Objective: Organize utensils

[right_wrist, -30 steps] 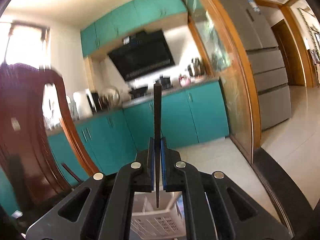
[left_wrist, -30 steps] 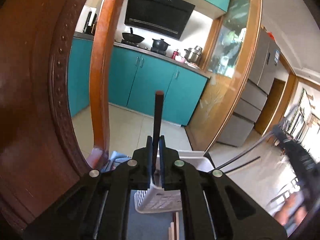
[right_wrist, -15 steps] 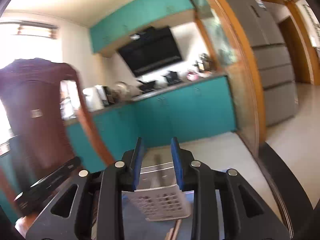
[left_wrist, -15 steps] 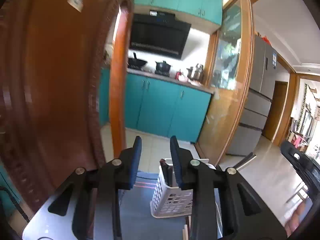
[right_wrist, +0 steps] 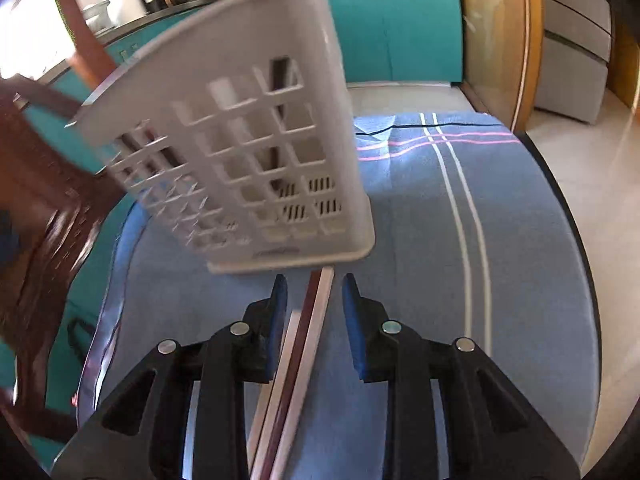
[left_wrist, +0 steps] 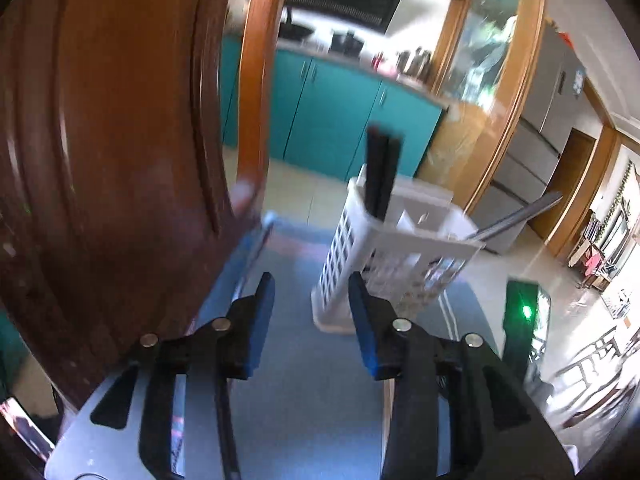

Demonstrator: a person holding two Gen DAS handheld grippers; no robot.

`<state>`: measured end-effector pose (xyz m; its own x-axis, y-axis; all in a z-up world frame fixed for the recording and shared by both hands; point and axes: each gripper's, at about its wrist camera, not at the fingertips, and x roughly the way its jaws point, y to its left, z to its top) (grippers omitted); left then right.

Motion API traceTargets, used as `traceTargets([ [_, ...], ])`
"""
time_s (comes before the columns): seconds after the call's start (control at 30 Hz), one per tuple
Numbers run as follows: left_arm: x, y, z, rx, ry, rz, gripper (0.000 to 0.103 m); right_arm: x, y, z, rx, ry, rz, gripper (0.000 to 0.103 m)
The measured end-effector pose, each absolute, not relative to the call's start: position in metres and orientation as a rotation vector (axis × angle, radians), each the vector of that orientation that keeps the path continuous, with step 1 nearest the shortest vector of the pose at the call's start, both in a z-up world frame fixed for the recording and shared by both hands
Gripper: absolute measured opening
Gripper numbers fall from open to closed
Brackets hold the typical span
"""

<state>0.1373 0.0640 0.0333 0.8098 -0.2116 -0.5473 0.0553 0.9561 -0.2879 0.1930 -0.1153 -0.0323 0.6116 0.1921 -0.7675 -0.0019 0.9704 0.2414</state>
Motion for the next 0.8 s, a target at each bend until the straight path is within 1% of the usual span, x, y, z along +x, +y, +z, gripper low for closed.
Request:
traceTargets([
  [0.07, 0.139, 0.062, 0.023, -0.258, 0.668, -0.153, 0.042, 0.199, -0.109, -0.043, 0.199, 0.936, 0.099, 0.029],
  [0.2, 0.143, 0.054, 0.007, -0.197, 0.755, -0.162, 0.049, 0.201, -0.1, -0.046, 0.12, 0.958, 0.055, 0.017],
  [0.33, 0.147, 0.045, -0.007, -0.158, 0.835, -0.168, 0.055, 0.19, -0.111, -0.042, 0.131, 1.02, 0.066, 0.017],
  [0.43, 0.149, 0.034, -0.02, -0.128, 0.897, -0.184, 0.056, 0.176, -0.13, -0.04, 0.199, 1.056, 0.121, 0.017],
  [0.6, 0.145, 0.007, -0.037, -0.067, 0.97, -0.249, 0.058, 0.17, -0.161, -0.029, 0.249, 1.005, 0.084, 0.018],
  [0.8, 0.141, -0.029, -0.058, 0.03, 1.027, -0.298, 0.059, 0.168, -0.161, -0.04, 0.277, 1.026, 0.091, 0.018],
])
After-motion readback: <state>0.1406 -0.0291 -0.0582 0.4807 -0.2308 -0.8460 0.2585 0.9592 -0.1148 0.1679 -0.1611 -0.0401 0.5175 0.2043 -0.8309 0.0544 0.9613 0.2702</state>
